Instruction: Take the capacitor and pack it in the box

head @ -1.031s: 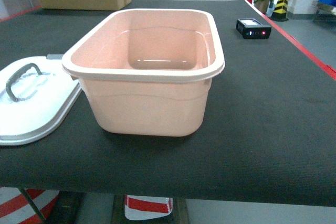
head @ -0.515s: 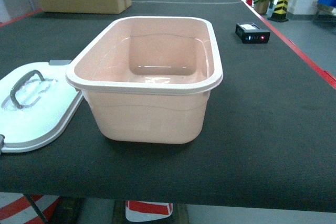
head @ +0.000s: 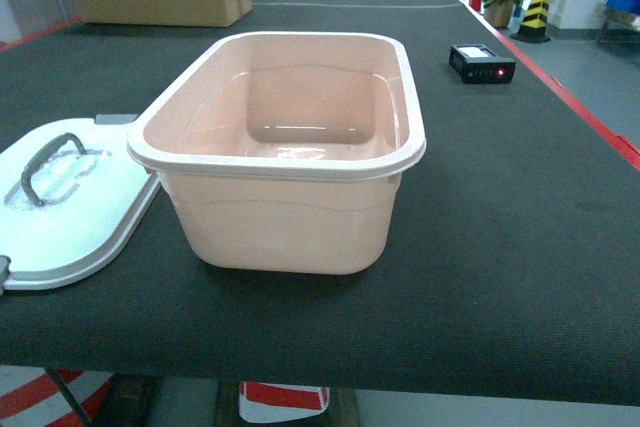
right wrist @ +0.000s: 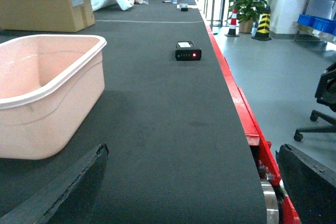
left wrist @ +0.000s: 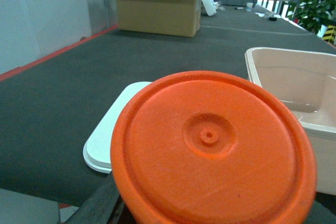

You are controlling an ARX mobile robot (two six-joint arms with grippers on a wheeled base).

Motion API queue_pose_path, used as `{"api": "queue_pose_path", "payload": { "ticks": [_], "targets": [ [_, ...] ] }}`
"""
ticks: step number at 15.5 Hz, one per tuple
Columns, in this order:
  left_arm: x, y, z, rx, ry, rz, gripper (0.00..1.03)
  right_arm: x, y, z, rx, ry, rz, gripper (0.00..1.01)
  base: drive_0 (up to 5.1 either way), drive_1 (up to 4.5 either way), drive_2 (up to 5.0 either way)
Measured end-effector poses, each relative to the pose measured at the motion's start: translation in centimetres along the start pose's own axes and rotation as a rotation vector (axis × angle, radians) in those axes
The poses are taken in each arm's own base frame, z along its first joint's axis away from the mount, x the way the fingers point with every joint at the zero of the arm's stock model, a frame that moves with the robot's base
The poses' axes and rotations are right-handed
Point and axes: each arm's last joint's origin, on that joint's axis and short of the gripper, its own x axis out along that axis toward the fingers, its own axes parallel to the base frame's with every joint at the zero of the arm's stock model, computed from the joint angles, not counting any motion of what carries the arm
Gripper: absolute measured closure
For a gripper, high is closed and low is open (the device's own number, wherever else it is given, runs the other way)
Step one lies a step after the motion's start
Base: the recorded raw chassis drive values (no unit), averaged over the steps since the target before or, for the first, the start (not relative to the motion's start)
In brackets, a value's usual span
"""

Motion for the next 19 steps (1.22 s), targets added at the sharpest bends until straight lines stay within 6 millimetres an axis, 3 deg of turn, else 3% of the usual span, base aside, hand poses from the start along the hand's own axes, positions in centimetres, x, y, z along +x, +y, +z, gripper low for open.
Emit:
{"api": "queue_pose_path", "payload": {
  "ticks": [2, 5, 9, 12, 13, 14, 15, 17, 19],
  "targets": [
    [2.5, -2.3, 1.8, -0.014, -0.031, 0.034, 0.59, 0.0, 0.0, 0.0, 0.000, -0.001, -0.001, 0.03, 0.0, 0.00, 0.0],
    [9.5, -6.9, 6.3, -0.043, -0.161, -0.104, 0.59, 0.0, 0.0, 0.0, 0.000, 0.000, -0.001, 0.03, 0.0, 0.00, 0.0],
    [20.4, -15.3, 5.9, -0.001, -0.021, -0.227, 0.59, 0.0, 0.0, 0.0, 0.000, 0.000, -0.001, 0.03, 0.0, 0.00, 0.0],
    [26.0, -20.2, 4.9, 0.011, 0.019, -0.264, 0.55, 0.0, 0.0, 0.0, 0.000, 0.000, -0.001, 0.03, 0.0, 0.00, 0.0],
    [26.1, -20.9, 4.9, 0.022, -0.002, -0.256, 0.21, 0.0, 0.0, 0.0, 0.000, -0.001, -0.001, 0.03, 0.0, 0.00, 0.0],
    [26.0, -20.8, 5.3, 0.022, -0.012, -0.255, 0.09, 0.0, 0.0, 0.0, 0.000, 0.000, -0.001, 0.03, 0.0, 0.00, 0.0],
    [26.0, -20.8, 5.3, 0.024, -0.013, -0.252, 0.04, 0.0, 0.0, 0.0, 0.000, 0.000, -0.001, 0.03, 0.0, 0.00, 0.0],
    [25.8, -20.3, 5.4, 0.033, -0.030, -0.196, 0.05, 0.0, 0.0, 0.0, 0.000, 0.000, 0.000, 0.03, 0.0, 0.00, 0.0],
    [23.8, -16.3, 5.5, 0.050, -0.020, -0.093, 0.05, 0.0, 0.0, 0.0, 0.000, 0.000, -0.001, 0.03, 0.0, 0.00, 0.0]
  ]
}}
